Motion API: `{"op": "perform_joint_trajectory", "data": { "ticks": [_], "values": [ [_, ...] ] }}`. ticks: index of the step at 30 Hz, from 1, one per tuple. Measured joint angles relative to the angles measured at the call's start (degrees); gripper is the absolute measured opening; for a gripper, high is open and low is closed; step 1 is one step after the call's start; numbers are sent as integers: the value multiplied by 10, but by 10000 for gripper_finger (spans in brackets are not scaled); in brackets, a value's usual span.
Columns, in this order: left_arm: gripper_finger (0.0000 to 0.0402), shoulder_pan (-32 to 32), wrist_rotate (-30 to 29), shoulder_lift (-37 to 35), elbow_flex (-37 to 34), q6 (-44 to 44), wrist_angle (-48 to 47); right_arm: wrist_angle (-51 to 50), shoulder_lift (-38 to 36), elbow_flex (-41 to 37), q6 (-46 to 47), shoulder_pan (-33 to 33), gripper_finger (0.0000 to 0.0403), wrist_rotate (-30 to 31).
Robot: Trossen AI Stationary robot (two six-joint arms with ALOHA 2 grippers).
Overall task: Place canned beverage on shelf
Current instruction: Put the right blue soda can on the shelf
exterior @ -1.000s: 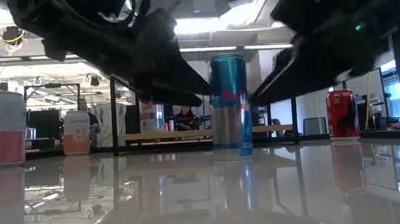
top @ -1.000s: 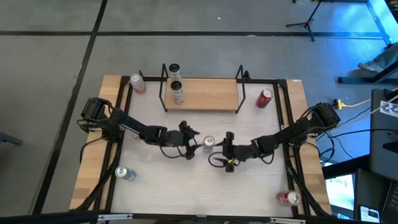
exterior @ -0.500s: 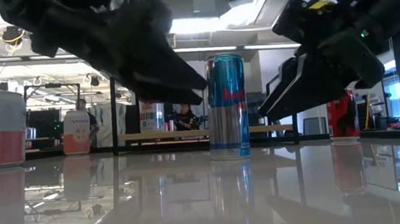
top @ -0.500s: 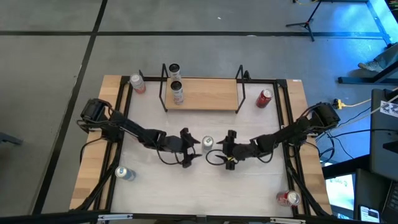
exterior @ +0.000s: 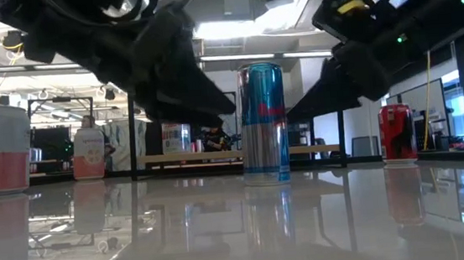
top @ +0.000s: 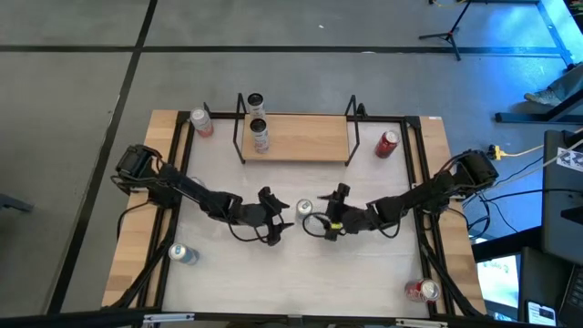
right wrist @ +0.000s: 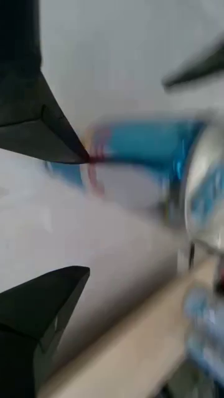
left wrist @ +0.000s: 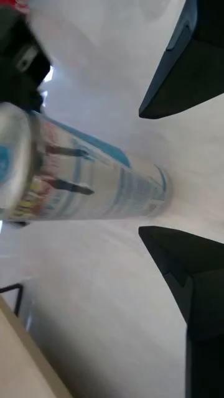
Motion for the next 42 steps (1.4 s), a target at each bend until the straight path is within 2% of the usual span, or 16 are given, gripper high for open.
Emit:
{"op": "perform_joint_trajectory", "data": {
  "ticks": [4, 8, 14, 20, 33, 37, 42],
  "values": [
    [289, 2, 3, 29, 0, 0, 31, -5, 0, 0, 12, -4, 280, 70],
    [289, 7, 6, 58, 0, 3, 72, -4, 0, 0, 20, -20, 280, 81],
    [289, 21, -50, 62, 0, 5, 80, 37, 14, 0, 32, -38, 280, 20],
    [289, 31, -54, 62, 0, 2, 75, 24, 21, 0, 29, -37, 280, 14],
    [289, 31, -79, 61, 0, 0, 47, -19, 4, 0, 74, -36, 280, -64],
    [289, 28, -71, 57, 0, 0, 35, -33, 1, 0, 76, -36, 280, -77],
    [289, 10, -8, 6, 0, 4, -14, -76, 1, 0, 90, -36, 280, -94]
  ]
}}
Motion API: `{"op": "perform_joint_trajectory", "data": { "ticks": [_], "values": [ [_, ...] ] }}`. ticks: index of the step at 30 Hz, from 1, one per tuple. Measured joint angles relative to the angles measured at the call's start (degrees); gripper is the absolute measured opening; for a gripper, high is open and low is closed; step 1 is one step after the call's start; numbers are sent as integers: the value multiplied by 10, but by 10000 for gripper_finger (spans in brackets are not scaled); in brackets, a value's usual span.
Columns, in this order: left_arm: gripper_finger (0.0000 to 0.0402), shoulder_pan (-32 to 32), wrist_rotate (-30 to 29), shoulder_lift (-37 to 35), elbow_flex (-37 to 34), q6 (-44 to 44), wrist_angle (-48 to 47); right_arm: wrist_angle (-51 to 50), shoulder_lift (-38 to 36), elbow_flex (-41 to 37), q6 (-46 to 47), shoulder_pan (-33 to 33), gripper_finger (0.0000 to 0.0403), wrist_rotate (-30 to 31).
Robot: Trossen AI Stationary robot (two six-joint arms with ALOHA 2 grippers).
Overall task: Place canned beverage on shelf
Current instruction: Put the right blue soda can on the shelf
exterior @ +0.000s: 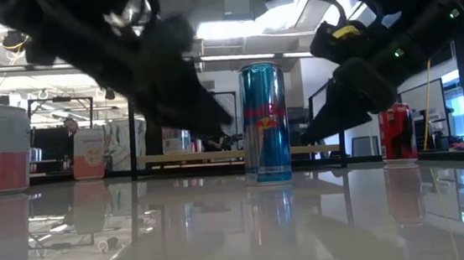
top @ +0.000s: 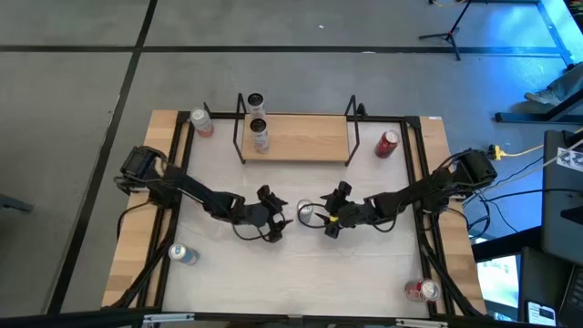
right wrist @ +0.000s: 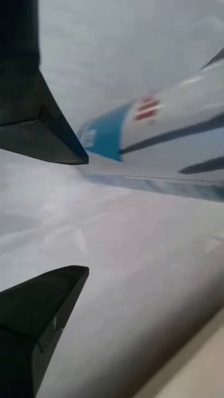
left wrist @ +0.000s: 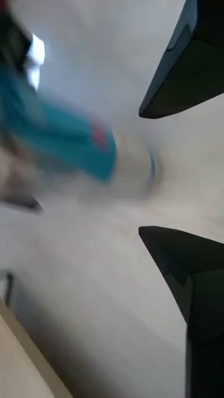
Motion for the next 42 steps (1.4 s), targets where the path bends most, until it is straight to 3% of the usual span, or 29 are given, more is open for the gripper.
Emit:
{"op": "perform_joint_trajectory", "data": {
  "ticks": [8, 13, 18, 29, 34, 42],
  "values": [
    [289, -11, 70, -110, 6, 26, -14, -10, 0, 0, 0, 0, 280, -10],
    [289, -7, 73, -114, 53, 72, -38, -14, -8, 0, -1, 0, 280, -16],
    [289, 23, 77, -100, 121, 77, -145, -49, -70, 0, 0, 10, 280, -19],
    [289, 86, 167, -72, 163, 76, -189, -161, -243, 0, -6, 126, 280, 217],
    [289, 96, 198, -46, 163, 76, -158, -148, -274, 0, -19, 135, 280, 259],
    [289, 96, 182, -30, 163, 111, -149, -130, -277, 0, -33, 135, 280, 291]
  ]
}}
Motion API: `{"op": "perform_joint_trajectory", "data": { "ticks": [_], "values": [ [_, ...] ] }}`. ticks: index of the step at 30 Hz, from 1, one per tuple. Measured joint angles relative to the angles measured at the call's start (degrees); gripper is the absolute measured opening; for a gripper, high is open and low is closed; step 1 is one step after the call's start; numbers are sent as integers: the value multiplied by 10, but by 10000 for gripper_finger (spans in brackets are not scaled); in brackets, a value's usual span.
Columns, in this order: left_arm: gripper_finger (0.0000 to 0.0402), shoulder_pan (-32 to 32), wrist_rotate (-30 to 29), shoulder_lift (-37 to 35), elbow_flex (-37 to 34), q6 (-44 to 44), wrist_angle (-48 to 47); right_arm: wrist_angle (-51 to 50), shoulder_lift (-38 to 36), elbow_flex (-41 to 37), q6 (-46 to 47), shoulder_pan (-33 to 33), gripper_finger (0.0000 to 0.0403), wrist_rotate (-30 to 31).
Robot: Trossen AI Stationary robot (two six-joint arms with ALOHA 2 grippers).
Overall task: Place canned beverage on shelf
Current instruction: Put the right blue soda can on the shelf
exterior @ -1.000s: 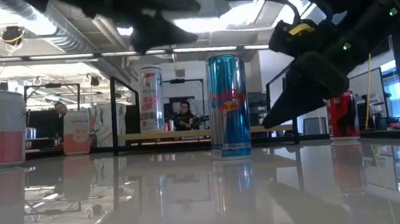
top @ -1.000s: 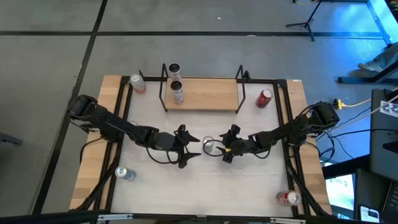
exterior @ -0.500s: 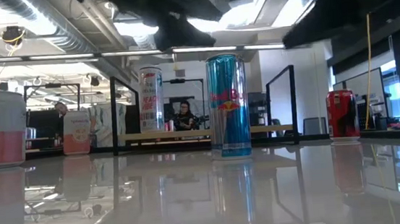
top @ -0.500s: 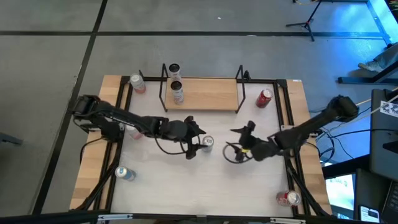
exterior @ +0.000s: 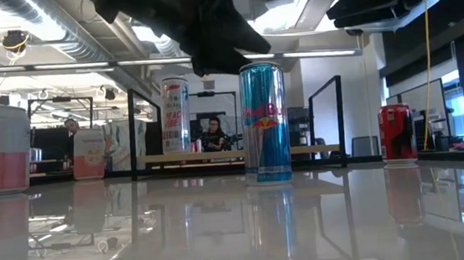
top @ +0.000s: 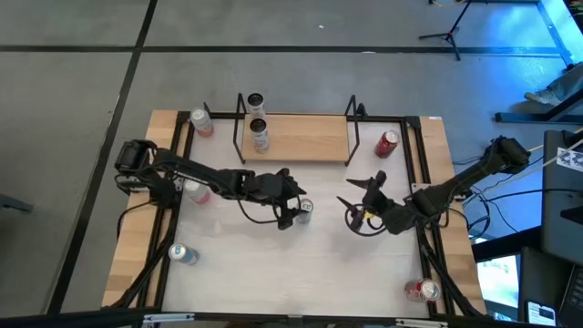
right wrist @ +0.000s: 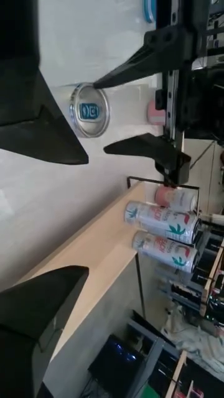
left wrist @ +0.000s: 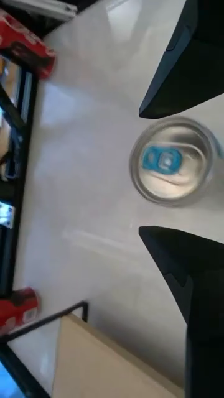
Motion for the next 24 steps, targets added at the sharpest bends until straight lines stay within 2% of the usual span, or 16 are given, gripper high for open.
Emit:
{"op": "perform_joint_trajectory", "data": {
  "ticks": [3, 24],
  "values": [
    [289, -2, 13, 5, 0, 2, -3, 0, 0, 0, 0, 0, 280, -1],
    [284, -5, -9, 39, -1, 10, 16, 1, 1, 0, 1, 0, 280, -10]
  ]
}}
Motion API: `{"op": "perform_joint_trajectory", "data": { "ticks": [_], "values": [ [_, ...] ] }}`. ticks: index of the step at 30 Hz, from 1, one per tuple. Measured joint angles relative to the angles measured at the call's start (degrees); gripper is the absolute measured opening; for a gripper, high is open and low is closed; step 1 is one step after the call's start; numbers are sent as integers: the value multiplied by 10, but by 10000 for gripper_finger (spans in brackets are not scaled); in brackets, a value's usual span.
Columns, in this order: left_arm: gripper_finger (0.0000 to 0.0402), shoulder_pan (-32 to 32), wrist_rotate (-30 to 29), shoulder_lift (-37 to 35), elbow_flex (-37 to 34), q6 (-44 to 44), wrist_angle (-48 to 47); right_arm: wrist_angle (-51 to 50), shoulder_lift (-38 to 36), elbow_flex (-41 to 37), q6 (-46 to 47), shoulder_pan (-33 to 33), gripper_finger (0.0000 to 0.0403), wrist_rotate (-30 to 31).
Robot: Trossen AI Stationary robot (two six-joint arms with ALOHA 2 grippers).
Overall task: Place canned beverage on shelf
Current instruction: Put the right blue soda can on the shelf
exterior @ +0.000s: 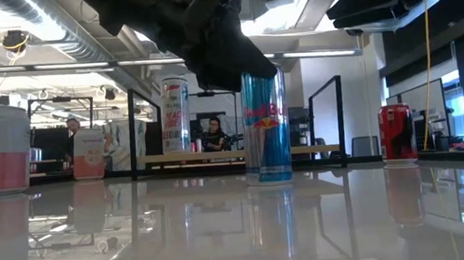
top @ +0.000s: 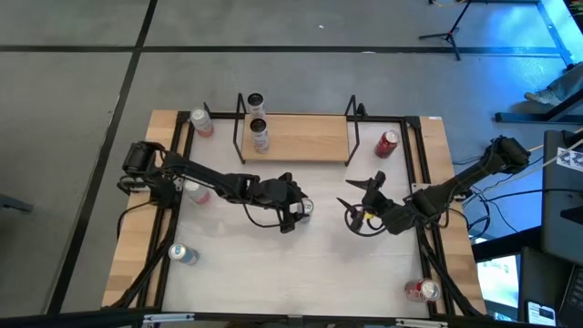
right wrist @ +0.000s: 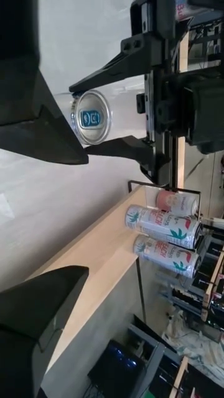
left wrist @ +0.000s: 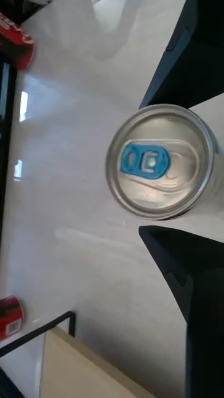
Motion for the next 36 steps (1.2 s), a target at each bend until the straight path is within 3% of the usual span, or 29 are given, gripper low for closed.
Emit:
{"op": "perform_joint_trajectory", "data": {
  "ticks": [7, 12, 16, 22, 29, 36],
  "values": [
    [216, 0, -2, 0, 0, 1, -3, 2, 0, 0, 0, 0, 280, 6],
    [210, 0, 3, -10, 0, 11, -17, 31, 0, 0, -13, 0, 280, 7],
    [210, 0, -5, -41, 39, 13, -115, 29, 0, 14, -39, 0, 280, 6],
    [210, 10, -68, -59, 176, 62, -301, 35, -4, 53, -89, -5, 280, 27],
    [210, 77, -103, -59, 287, 130, -365, 34, -3, 41, -90, -5, 280, 110],
    [210, 204, -57, -59, 287, 151, -361, 30, -2, 12, -77, -5, 280, 173]
  ]
}}
